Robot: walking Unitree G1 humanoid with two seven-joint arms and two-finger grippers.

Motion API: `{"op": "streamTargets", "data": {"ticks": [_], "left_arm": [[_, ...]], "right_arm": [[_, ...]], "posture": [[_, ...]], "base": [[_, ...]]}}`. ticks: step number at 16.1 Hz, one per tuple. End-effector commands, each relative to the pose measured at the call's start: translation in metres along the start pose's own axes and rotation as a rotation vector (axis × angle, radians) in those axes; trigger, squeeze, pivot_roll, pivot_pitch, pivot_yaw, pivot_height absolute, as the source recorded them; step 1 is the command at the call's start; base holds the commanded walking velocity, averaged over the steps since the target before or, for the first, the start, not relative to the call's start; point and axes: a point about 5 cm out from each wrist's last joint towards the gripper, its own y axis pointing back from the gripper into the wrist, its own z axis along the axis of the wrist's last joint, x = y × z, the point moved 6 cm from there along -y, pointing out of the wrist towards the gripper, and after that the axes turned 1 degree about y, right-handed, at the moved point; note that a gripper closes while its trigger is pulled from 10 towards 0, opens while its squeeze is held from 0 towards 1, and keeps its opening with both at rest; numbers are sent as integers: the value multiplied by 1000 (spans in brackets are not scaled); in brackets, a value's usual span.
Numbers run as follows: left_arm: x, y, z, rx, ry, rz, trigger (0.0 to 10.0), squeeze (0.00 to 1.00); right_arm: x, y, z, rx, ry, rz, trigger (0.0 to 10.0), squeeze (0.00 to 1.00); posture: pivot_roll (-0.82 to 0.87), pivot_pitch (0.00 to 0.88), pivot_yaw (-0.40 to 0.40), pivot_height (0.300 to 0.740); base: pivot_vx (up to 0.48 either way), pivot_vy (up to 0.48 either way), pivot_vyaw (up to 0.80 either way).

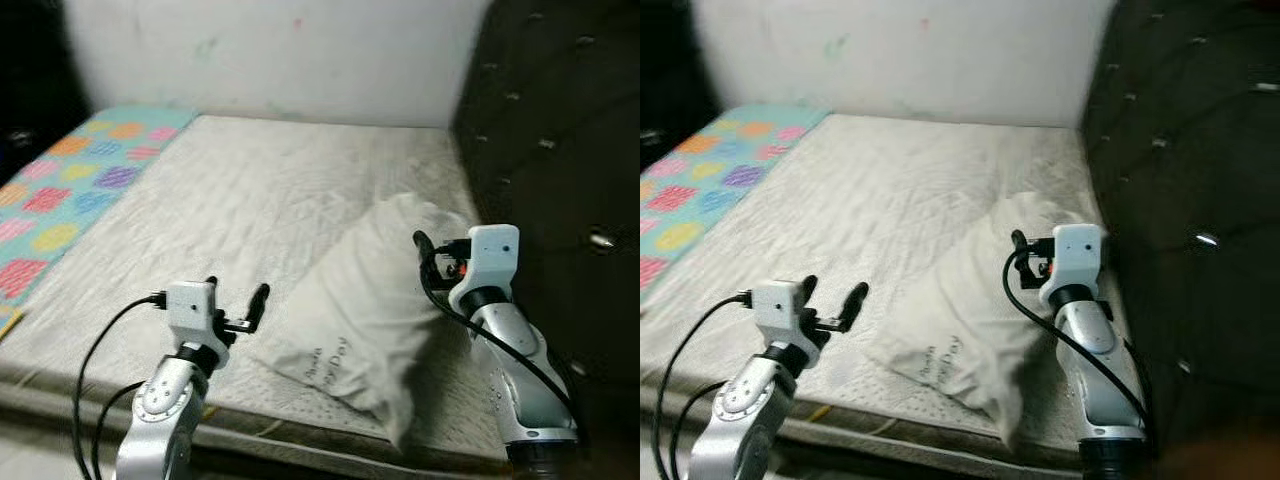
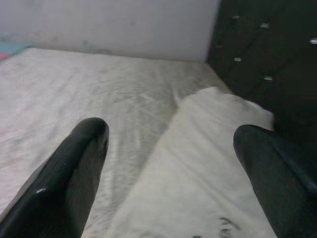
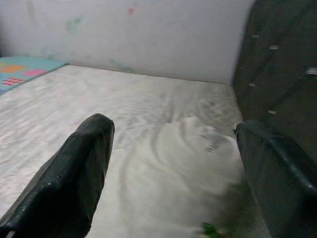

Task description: Clean up the room

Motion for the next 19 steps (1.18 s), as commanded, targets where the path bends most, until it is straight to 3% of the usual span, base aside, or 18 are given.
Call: {"op": "streamTargets", "data": {"ticks": [1, 7, 19], "left_arm": [[1, -1, 2, -3, -10, -2, 10000, 0], [1, 0, 1, -1, -13, -2, 10000, 0], [3, -1, 0, 3, 17, 22, 10000, 0]], "right_arm": [[0, -1, 1, -5, 0, -1, 10000, 0], [0, 0, 1, -5, 4, 2, 10000, 0], [-4, 0, -3, 4, 24, -5, 10000, 0]], "posture": [[-154, 0, 33, 740], [-153, 0, 33, 740], [-156, 0, 32, 740]], "base": [[244, 0, -800], [272, 0, -358], [0, 0, 0]]}}
